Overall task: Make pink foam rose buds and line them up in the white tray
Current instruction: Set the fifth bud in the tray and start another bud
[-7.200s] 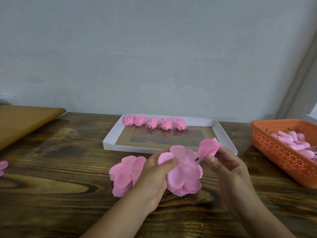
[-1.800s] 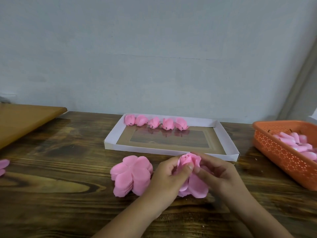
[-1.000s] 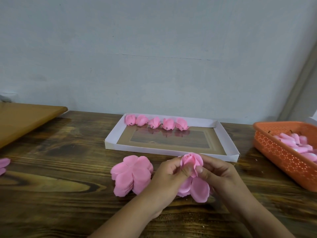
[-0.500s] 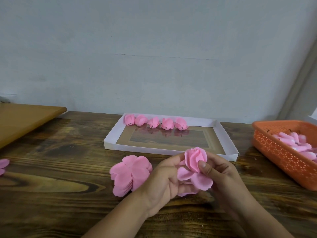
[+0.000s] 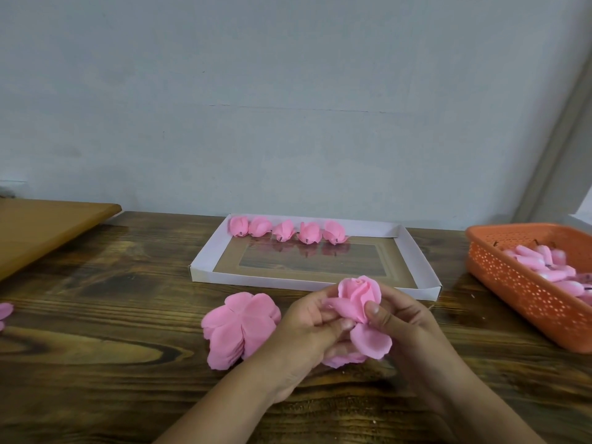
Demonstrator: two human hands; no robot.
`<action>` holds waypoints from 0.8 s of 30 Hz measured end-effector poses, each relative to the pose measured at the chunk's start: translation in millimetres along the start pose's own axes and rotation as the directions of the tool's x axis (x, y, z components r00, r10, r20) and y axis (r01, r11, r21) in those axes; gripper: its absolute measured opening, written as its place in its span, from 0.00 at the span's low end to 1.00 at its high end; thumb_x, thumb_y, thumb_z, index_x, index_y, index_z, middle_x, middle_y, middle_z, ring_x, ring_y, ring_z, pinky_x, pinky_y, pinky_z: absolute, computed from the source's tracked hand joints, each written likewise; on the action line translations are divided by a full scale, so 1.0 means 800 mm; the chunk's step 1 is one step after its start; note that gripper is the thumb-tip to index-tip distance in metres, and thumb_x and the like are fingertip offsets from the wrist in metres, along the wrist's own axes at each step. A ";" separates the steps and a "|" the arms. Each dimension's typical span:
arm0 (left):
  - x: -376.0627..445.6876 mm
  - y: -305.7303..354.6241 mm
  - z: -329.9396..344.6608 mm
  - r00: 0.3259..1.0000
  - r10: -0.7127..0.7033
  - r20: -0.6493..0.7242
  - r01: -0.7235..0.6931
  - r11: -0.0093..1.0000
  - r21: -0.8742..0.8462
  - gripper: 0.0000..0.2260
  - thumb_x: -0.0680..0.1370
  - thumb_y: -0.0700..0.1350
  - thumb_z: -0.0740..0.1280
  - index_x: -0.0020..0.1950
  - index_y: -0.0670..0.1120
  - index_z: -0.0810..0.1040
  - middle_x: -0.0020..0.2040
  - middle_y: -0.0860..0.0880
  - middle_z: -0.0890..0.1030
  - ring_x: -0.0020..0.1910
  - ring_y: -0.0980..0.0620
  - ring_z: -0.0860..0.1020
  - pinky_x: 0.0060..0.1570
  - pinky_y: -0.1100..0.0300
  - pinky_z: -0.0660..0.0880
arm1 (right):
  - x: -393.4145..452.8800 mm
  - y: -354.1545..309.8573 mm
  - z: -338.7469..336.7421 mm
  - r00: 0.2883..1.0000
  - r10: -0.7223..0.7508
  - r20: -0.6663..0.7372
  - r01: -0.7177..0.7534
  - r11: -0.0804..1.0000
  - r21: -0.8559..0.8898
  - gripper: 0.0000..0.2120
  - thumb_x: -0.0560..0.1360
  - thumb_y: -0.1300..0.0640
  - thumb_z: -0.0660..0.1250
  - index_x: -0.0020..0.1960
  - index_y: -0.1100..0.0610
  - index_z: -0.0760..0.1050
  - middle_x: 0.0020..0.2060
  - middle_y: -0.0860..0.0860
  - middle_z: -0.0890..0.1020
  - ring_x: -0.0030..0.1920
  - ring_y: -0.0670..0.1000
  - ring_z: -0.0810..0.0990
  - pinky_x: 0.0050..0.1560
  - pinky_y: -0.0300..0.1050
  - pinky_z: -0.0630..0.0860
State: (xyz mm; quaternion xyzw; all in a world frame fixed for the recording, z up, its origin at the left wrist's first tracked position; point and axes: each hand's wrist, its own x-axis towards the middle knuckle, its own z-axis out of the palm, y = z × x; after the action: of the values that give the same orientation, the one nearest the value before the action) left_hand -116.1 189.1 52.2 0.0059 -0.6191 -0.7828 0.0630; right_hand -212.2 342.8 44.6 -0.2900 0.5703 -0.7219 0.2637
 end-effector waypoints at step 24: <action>-0.003 -0.014 0.006 0.991 0.129 -0.034 -0.113 0.949 0.294 0.14 0.77 0.63 0.62 0.63 0.70 0.74 0.61 0.61 0.82 0.60 0.65 0.80 0.53 0.66 0.79 | 0.000 0.013 0.011 0.998 -0.063 0.013 0.062 0.996 0.066 0.21 0.73 0.54 0.75 0.65 0.52 0.78 0.57 0.61 0.84 0.48 0.58 0.86 0.35 0.43 0.81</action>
State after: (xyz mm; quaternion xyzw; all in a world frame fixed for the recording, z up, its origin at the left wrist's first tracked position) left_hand -114.8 196.4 42.4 -0.0022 -0.7250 -0.6772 0.1256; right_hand -205.3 335.1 36.4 -0.3043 0.5349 -0.7459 0.2546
